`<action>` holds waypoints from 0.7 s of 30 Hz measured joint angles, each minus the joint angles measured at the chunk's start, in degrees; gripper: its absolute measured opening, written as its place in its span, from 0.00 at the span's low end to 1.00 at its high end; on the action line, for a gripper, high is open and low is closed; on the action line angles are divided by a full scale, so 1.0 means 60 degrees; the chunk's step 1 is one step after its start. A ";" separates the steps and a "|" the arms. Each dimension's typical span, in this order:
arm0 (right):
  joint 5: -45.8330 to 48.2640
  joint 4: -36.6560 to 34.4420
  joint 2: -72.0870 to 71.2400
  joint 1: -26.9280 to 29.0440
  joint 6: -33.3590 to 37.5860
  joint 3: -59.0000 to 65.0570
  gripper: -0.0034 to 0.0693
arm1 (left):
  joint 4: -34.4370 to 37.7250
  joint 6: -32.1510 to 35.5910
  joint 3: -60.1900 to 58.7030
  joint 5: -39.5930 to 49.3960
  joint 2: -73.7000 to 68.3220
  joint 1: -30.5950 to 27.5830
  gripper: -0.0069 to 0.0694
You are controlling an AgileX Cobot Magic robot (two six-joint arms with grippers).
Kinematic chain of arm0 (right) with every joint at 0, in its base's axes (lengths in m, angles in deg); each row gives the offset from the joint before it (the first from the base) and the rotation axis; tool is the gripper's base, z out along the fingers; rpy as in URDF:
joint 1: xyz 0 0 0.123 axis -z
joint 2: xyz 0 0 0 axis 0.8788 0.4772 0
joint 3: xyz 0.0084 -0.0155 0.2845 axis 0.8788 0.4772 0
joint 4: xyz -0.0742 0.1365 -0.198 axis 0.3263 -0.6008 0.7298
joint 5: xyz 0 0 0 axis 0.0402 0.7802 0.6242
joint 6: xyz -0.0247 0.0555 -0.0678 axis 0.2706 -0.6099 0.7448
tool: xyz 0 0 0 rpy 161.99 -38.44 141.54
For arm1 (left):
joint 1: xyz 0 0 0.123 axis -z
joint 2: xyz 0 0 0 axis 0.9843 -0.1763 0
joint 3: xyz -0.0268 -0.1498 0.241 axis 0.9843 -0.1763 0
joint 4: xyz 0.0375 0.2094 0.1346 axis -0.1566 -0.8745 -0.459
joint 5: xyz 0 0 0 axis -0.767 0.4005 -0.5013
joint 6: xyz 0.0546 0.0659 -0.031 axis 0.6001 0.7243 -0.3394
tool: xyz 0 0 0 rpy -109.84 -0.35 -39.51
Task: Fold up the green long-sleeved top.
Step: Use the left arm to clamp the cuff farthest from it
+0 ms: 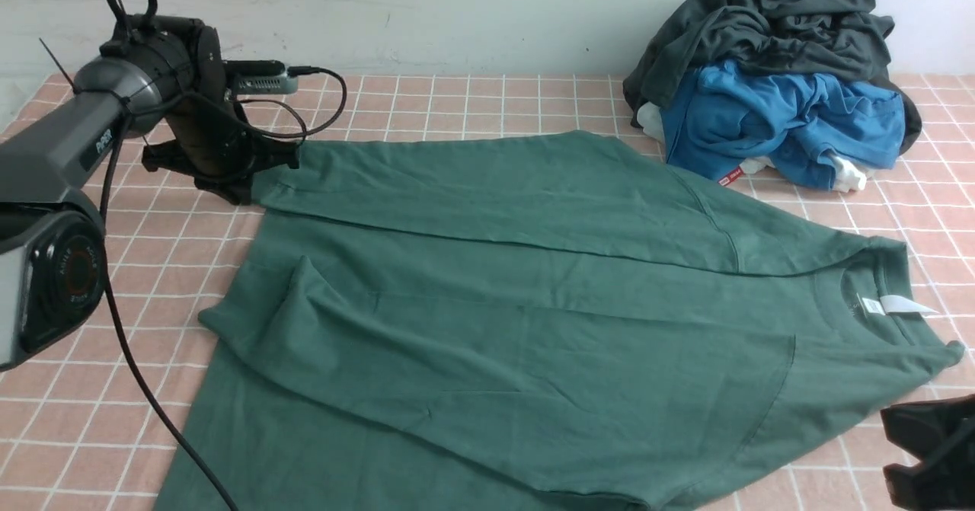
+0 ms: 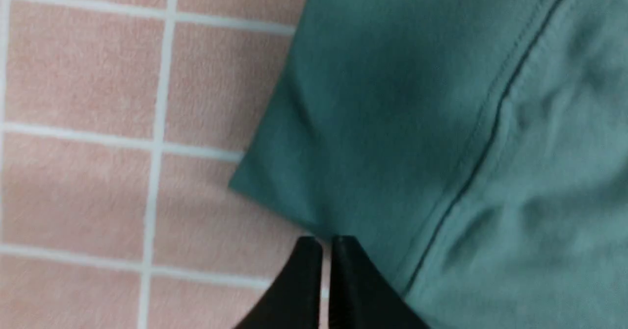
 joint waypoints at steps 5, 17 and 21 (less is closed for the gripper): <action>0.0000 -0.0020 0.0000 0.0000 0.0000 0.0000 0.03 | -0.0177 0.0654 0.0011 0.1282 0.1425 0.0297 0.09; 0.0094 0.0033 -0.0383 0.0000 0.0000 0.0000 0.03 | -0.0263 0.1072 0.0017 -0.0084 0.0679 0.0367 0.27; 0.0103 0.0146 -0.0383 0.0000 0.0000 0.0000 0.03 | -0.0331 0.0815 0.0009 -0.1084 0.0033 0.0103 0.53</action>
